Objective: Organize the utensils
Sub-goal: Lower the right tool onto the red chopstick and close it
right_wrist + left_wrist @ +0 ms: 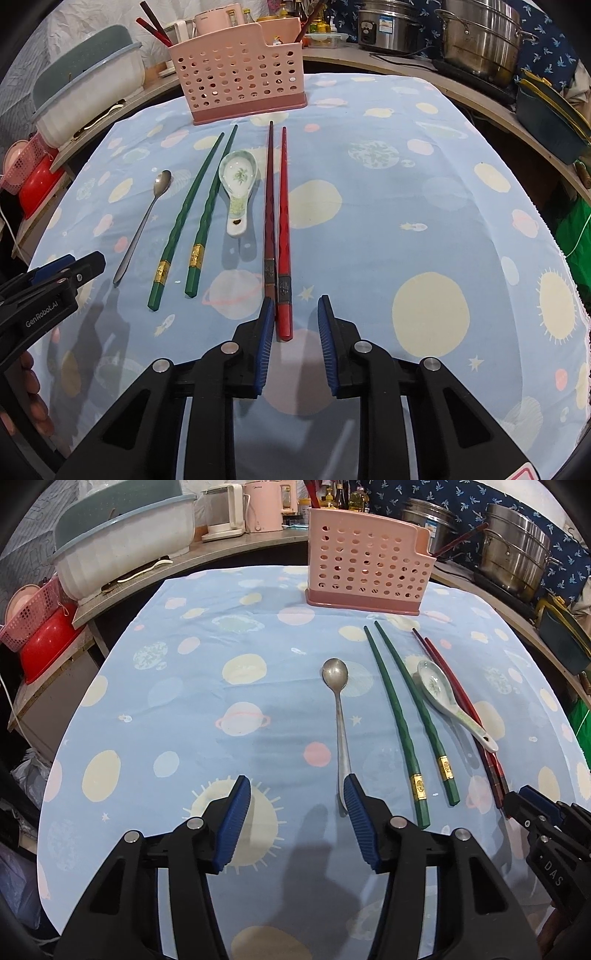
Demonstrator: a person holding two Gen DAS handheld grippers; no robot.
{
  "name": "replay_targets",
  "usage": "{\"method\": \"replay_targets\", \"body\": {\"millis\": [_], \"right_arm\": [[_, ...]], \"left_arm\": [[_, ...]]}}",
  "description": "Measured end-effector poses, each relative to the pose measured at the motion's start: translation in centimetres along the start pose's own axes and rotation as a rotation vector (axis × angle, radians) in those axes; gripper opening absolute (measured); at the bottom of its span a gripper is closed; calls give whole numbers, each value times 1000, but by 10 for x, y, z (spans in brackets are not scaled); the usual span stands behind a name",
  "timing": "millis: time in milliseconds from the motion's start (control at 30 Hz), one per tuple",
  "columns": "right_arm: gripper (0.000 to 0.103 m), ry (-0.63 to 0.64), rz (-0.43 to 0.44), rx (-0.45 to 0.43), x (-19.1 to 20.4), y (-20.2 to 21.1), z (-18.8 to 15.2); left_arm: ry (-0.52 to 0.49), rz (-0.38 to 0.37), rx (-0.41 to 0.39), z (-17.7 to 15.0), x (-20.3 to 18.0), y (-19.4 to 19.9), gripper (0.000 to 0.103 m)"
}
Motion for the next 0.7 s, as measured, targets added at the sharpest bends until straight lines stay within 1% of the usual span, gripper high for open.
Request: {"method": "replay_targets", "body": {"millis": [167, 300, 400, 633, 700], "right_arm": [[23, 3, 11, 0, 4, -3, 2], [22, 17, 3, -5, 3, -3, 0], [22, -7, 19, 0, -3, -1, -2], [21, -26, 26, 5, -8, 5, -4], [21, -36, 36, -11, -9, 12, -1]], "left_arm": [[12, -6, 3, 0, 2, -1, 50], [9, -13, 2, 0, 2, 0, 50], [3, -16, 6, 0, 0, -1, 50], [-1, -36, 6, 0, -6, 1, 50], [-5, -41, -4, 1, -9, 5, 50]]}}
Point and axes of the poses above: each gripper's, at about its wrist camera, not at the fingertips, and y roughly against the way its jaws point, x to its left, z to its top, the point moved 8 cm from there along -y, roughly the way its jaws point, and after that the axes turned 3 degrees about -y, right-handed, at the moved point
